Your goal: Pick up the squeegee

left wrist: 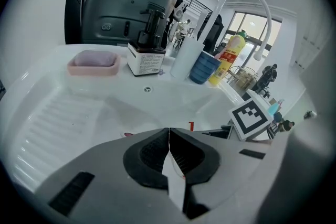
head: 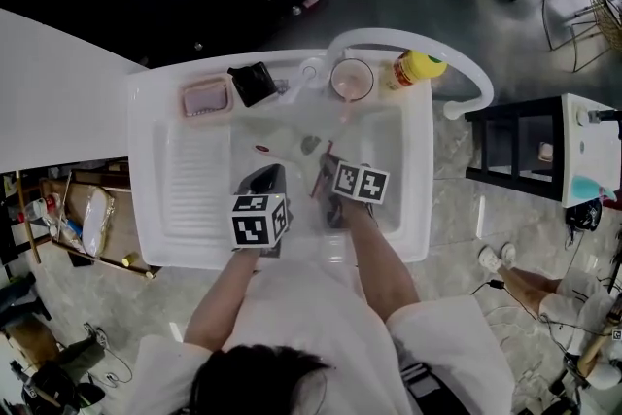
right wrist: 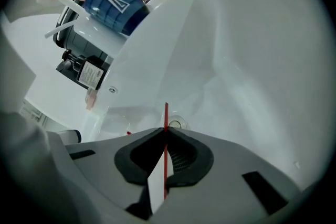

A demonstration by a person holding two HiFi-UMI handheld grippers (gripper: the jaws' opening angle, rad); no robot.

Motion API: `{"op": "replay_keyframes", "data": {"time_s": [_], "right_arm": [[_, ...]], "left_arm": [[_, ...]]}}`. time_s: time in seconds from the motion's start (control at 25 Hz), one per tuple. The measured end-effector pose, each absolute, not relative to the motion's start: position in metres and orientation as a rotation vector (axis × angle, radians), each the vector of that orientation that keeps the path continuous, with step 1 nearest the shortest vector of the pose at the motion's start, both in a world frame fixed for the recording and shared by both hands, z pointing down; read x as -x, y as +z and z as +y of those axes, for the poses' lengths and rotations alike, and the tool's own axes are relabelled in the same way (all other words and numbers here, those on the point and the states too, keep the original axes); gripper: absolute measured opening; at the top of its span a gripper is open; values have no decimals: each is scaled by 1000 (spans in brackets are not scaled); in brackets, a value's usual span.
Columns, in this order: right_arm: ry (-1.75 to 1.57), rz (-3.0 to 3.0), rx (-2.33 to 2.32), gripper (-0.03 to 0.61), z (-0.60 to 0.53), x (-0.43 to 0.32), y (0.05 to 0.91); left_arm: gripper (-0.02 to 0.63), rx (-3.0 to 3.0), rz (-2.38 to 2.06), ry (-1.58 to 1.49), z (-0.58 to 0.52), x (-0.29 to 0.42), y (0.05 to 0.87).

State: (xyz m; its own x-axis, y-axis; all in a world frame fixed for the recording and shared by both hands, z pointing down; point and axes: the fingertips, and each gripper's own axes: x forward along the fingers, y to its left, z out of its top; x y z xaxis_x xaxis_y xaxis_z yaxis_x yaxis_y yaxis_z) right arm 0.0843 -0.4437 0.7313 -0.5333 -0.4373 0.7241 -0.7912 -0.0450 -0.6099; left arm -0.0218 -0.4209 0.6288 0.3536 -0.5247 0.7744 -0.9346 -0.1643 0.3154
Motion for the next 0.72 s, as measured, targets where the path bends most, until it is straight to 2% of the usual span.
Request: {"op": "replay_keyframes", "data": {"time_s": [0.72], "right_arm": [[1270, -2156, -1303, 40, -436, -70, 668]], "left_arm": [[26, -1899, -1274, 594, -411, 17, 607]]}}
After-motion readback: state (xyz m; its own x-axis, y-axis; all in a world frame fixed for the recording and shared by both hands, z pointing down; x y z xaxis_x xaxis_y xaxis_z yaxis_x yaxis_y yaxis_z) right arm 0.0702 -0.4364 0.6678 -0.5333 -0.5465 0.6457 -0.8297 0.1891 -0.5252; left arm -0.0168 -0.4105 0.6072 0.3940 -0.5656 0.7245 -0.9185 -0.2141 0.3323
